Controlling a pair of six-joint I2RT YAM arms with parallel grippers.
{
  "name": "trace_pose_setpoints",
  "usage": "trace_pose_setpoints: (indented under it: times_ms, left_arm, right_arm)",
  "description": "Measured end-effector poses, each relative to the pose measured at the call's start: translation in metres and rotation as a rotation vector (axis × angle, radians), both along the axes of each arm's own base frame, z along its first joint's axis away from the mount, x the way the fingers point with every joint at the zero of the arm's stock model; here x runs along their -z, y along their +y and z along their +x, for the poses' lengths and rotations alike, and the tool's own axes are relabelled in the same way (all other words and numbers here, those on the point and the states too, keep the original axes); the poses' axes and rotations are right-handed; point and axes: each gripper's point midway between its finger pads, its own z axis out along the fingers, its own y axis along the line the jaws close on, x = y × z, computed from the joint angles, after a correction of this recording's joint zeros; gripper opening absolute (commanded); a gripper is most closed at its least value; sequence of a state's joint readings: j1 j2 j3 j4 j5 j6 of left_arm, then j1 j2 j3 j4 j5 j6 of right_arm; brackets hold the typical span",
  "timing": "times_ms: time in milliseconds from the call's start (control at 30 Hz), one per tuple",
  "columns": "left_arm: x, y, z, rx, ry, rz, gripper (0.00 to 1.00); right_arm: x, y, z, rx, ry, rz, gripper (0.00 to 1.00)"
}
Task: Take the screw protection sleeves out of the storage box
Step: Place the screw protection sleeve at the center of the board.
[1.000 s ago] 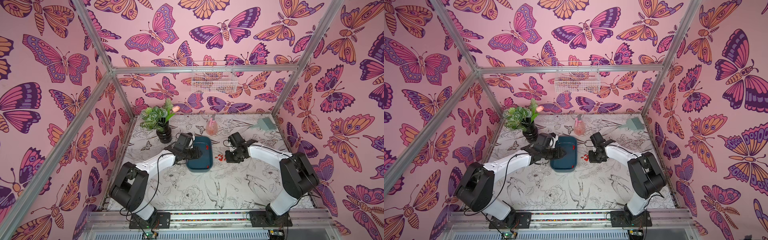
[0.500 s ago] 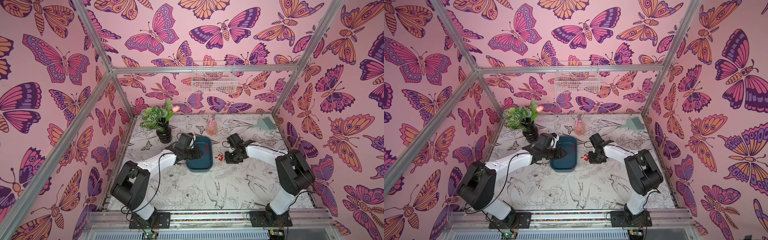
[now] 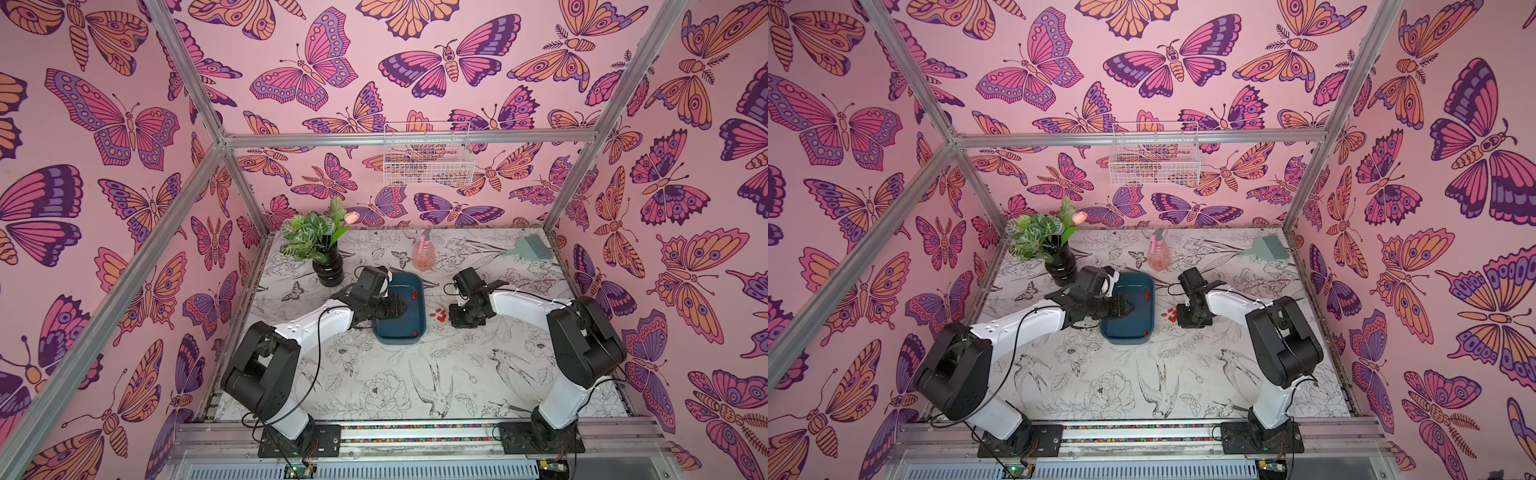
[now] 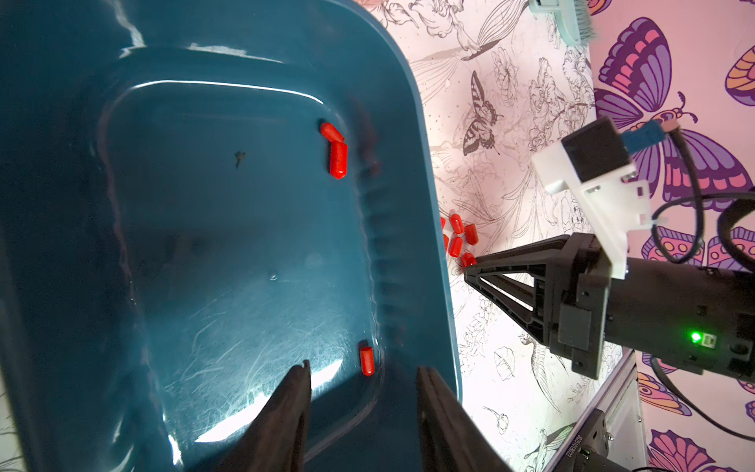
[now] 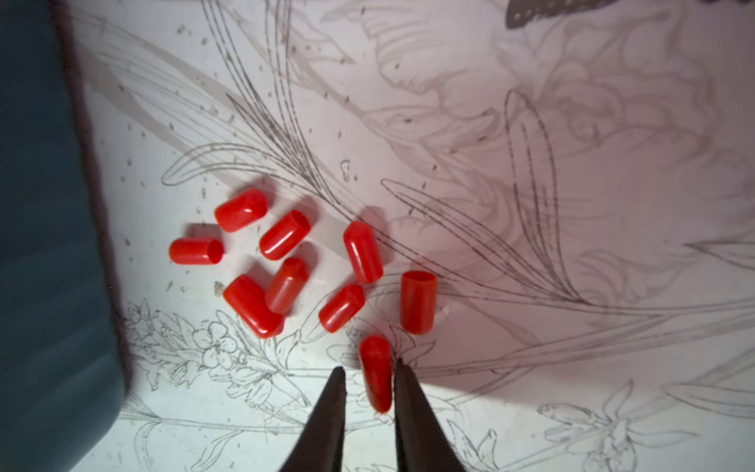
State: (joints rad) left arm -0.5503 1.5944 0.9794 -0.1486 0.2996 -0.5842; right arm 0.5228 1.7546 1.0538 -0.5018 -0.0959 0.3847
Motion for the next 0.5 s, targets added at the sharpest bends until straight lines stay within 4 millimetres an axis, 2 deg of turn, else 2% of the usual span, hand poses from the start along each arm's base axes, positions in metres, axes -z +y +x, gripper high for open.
trace_pose_setpoints:
  times_ms: [133,333,500]
  left_arm:
    - [0.0,0.0,0.0,0.0,0.0,0.0,0.48]
    - [-0.002,-0.003,0.005,0.0,-0.005,-0.002,0.48]
    - [-0.012,-0.009,0.015,0.002,-0.029,-0.013,0.44]
  right_arm:
    - [-0.021,0.0,0.002,0.001,-0.045,0.02,0.3]
    - [-0.069,-0.006,0.0,0.007,-0.146,0.053,0.33]
    - [-0.111,-0.017,-0.008,0.007,-0.238,0.064,0.34]
